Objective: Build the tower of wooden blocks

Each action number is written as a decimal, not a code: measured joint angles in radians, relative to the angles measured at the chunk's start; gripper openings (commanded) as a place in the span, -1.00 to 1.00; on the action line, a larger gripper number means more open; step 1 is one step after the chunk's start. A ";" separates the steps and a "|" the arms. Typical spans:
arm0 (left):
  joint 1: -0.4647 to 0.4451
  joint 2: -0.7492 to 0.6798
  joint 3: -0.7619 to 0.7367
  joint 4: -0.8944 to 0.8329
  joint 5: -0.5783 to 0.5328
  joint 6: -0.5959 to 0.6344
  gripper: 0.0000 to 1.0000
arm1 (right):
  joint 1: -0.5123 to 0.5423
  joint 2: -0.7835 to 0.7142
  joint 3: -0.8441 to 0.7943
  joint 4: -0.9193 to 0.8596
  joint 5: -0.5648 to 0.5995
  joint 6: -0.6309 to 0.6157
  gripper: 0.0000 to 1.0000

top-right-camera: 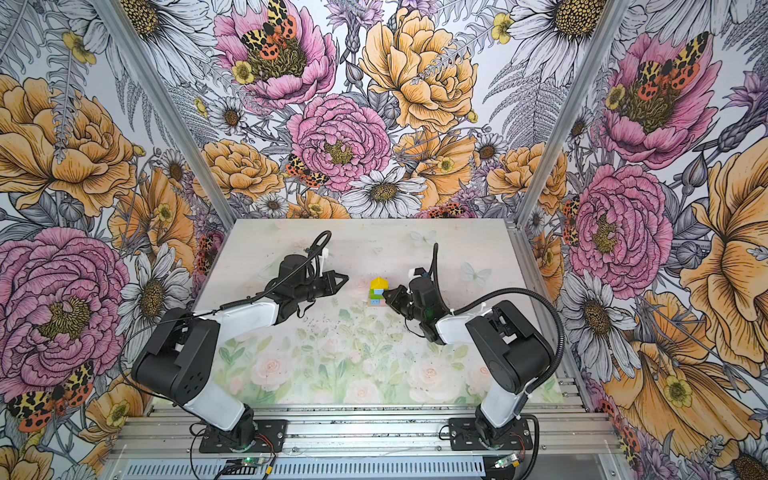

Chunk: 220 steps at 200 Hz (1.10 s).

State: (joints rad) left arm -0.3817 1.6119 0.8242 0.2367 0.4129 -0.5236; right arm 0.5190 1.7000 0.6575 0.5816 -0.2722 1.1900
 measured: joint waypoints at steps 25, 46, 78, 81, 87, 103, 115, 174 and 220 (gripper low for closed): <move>0.000 0.000 0.000 0.000 0.000 0.000 -1.00 | 0.000 0.011 0.000 0.001 0.000 0.004 -1.00; 0.000 0.000 0.000 0.000 0.000 0.000 -1.00 | 0.000 0.018 0.000 0.001 0.001 0.007 -1.00; 0.000 0.000 0.000 0.000 0.000 0.000 -1.00 | 0.000 0.018 0.000 0.007 0.008 0.007 -1.00; 0.000 0.000 0.000 0.000 0.000 0.000 -1.00 | 0.000 0.018 0.000 0.007 0.008 0.007 -1.00; 0.000 0.000 0.000 0.000 0.000 0.000 -1.00 | 0.000 0.018 0.000 0.007 0.008 0.007 -1.00; 0.000 0.000 0.000 0.000 0.000 0.000 -1.00 | 0.000 0.018 0.000 0.007 0.008 0.007 -1.00; 0.000 0.000 0.000 0.000 0.000 0.000 -1.00 | 0.000 0.018 0.000 0.007 0.009 0.007 -1.00; 0.000 0.000 -0.001 0.000 0.000 0.000 -1.00 | 0.000 0.018 0.000 0.007 0.011 0.008 -1.00; 0.000 0.000 -0.001 0.000 0.001 0.000 -1.00 | 0.000 0.029 0.002 0.015 0.011 0.022 -1.00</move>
State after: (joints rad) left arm -0.3817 1.6119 0.8234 0.2367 0.4137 -0.5236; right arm 0.5190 1.7294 0.6594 0.5968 -0.2611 1.2118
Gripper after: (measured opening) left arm 0.045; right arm 0.042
